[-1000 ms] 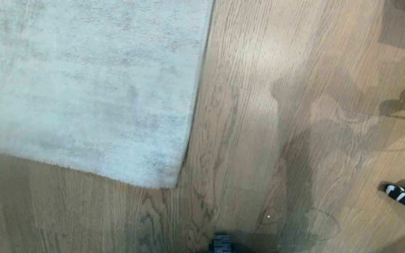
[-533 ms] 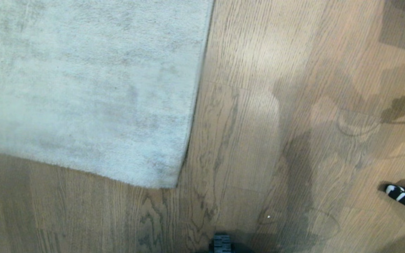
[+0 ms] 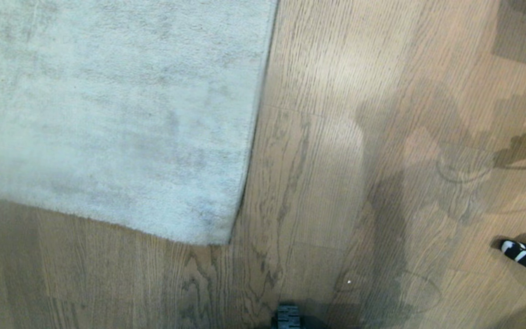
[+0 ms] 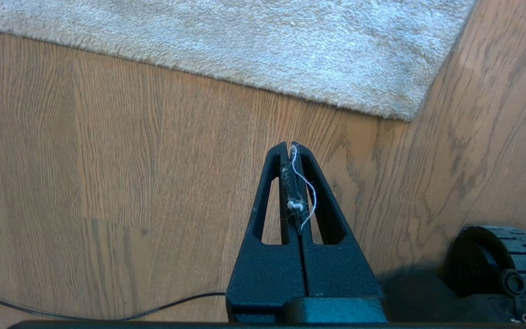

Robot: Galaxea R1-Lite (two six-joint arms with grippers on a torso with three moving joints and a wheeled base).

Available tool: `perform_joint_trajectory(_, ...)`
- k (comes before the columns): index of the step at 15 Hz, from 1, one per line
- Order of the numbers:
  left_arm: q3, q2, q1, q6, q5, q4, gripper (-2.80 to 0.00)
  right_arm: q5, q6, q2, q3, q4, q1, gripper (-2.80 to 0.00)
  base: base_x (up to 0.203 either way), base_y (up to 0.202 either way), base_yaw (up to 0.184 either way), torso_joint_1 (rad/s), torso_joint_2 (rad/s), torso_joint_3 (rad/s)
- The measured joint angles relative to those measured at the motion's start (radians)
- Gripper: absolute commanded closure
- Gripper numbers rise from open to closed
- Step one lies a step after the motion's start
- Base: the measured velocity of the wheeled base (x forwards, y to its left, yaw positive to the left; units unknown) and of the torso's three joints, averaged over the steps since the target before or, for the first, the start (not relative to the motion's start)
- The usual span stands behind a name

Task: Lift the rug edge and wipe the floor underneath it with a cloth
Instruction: Place the foam protection net on the floor

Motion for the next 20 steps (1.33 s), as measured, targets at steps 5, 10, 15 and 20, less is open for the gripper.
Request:
perform_joint_trajectory(5,0.0,0.0,0.0,0.0,0.0,0.0,0.0,0.0,0.0,-0.014,0.052,-0.087,-0.001,-2.8,0.0,0.0,0.0,0.0,0.0,0.0)
perform_joint_trajectory(10,0.0,0.0,0.0,0.0,0.0,0.0,0.0,0.0,0.001,-0.034,0.054,-0.089,-0.001,-2.8,0.0,0.0,0.0,0.0,0.0,0.0)
perform_joint_trajectory(15,0.0,0.0,0.0,0.0,0.0,0.0,0.0,0.026,-0.069,-0.08,0.054,-0.344,0.0,-2.8,0.0,0.0,0.0,0.0,0.0,0.0)
perform_joint_trajectory(20,0.0,0.0,0.0,0.0,0.0,0.0,0.0,0.033,-0.108,-0.103,0.209,-0.286,-0.109,-2.8,0.0,0.0,0.0,0.0,0.0,0.0)
